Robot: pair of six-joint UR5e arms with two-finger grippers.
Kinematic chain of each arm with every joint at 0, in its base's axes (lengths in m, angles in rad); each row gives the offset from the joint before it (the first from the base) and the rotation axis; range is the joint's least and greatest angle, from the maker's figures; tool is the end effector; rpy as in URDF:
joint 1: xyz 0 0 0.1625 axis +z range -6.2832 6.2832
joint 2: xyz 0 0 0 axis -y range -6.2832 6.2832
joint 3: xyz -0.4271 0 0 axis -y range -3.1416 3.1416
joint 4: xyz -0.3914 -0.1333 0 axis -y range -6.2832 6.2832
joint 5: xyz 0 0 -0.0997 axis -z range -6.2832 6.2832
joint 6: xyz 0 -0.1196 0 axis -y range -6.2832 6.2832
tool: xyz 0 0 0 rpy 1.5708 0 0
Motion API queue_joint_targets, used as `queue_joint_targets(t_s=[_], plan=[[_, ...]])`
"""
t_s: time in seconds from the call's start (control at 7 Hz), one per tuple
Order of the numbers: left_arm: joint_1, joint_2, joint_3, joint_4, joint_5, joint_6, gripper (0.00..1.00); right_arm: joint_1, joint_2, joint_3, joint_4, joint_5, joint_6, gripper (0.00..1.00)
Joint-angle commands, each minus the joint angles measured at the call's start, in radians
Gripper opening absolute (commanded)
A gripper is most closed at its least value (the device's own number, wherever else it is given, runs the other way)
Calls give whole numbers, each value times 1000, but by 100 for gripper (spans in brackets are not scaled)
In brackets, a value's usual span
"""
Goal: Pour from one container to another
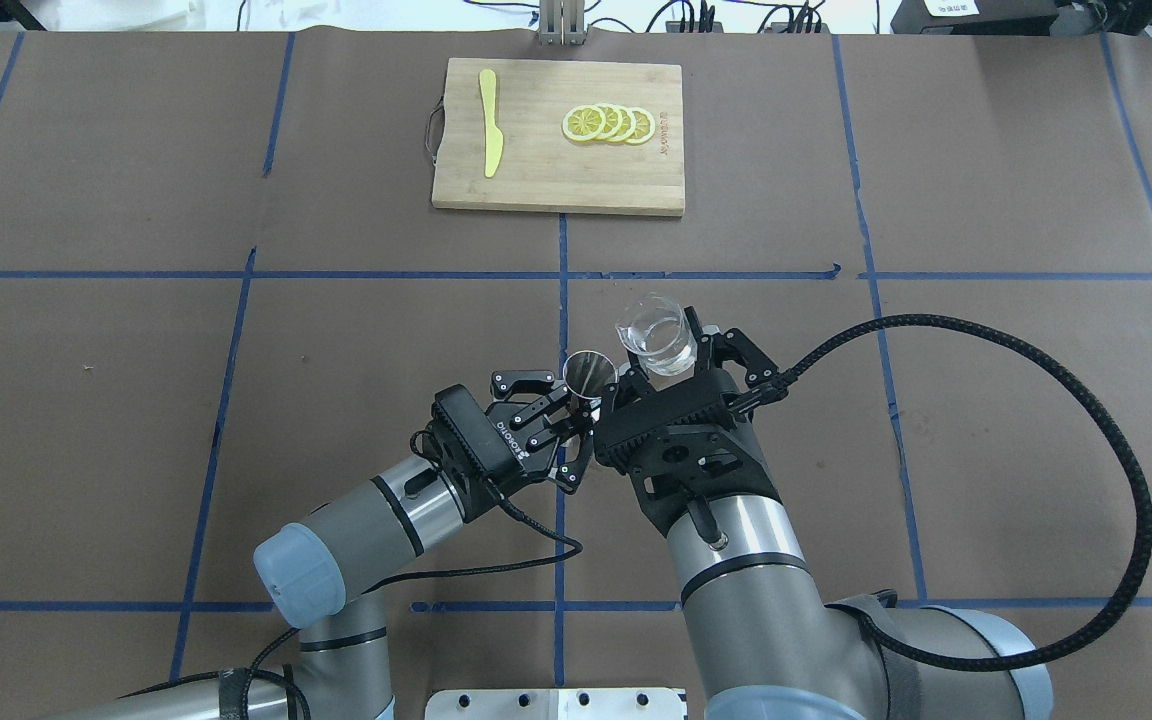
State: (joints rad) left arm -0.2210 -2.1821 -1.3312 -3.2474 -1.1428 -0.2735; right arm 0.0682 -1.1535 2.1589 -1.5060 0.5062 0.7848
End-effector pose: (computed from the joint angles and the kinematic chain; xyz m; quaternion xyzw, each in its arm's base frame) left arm 0.6045 -0.3233 0.2315 0.6547 0.5296 0.1046 0.5292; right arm -0.4642 -0.2702 0.1628 0.5794 -0.2191 -0.0180 0.7849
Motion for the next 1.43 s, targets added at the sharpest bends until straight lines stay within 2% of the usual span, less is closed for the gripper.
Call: queue_joint_targets(t_s=[0.0,1.0,1.29], plan=[[0,-8,4,2,0,0,0,-4,3,27,-68,17,-3,0],[0,-22,20,2,2,0,0,-8,28,27,-118,28,-94,0],[2,-24,18,2,2,0,0,-7,46,32,-172,31,-114,0]])
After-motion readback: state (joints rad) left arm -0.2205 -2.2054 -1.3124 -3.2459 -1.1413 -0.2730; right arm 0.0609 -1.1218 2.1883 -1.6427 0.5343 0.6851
